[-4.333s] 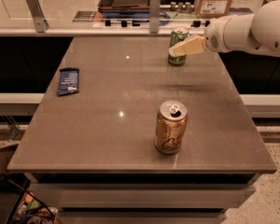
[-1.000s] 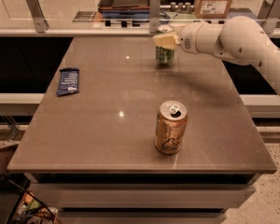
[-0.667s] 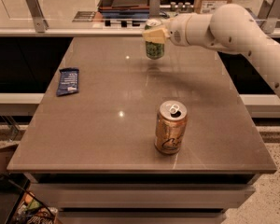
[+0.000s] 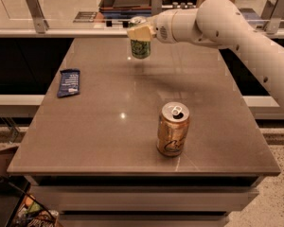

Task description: Move green can near rxbar blueberry

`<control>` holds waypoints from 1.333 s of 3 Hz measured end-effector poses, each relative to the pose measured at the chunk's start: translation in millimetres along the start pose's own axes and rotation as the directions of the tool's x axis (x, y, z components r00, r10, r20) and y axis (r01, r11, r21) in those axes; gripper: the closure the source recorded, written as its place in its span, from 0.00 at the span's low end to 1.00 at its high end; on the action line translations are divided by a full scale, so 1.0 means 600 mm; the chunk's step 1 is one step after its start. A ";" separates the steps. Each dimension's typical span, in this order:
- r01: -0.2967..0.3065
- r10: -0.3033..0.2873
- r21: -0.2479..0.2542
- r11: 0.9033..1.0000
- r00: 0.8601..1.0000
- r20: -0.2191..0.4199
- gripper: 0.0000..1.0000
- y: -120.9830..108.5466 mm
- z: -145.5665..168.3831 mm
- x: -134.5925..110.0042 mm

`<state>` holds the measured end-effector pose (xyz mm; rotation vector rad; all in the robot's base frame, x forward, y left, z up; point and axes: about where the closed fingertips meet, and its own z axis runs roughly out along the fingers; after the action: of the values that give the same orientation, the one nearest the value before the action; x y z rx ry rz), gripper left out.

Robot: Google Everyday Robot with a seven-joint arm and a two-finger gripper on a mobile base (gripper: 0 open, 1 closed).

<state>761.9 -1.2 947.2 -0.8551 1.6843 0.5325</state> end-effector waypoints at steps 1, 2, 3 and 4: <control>-0.025 0.026 -0.036 0.999 0.999 0.022 1.00 0.050 0.010 -0.004; -0.046 0.050 -0.089 0.995 0.997 0.051 1.00 0.106 0.015 -0.003; -0.032 0.042 -0.132 0.991 0.997 0.068 1.00 0.159 0.020 -0.011; 0.003 0.009 -0.160 0.987 0.997 0.072 1.00 0.204 0.028 -0.020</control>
Offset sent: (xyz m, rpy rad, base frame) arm -0.0734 0.0720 -0.0079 0.1397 0.0330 0.1278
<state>680.2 92.0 944.3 -0.9372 1.5922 0.7008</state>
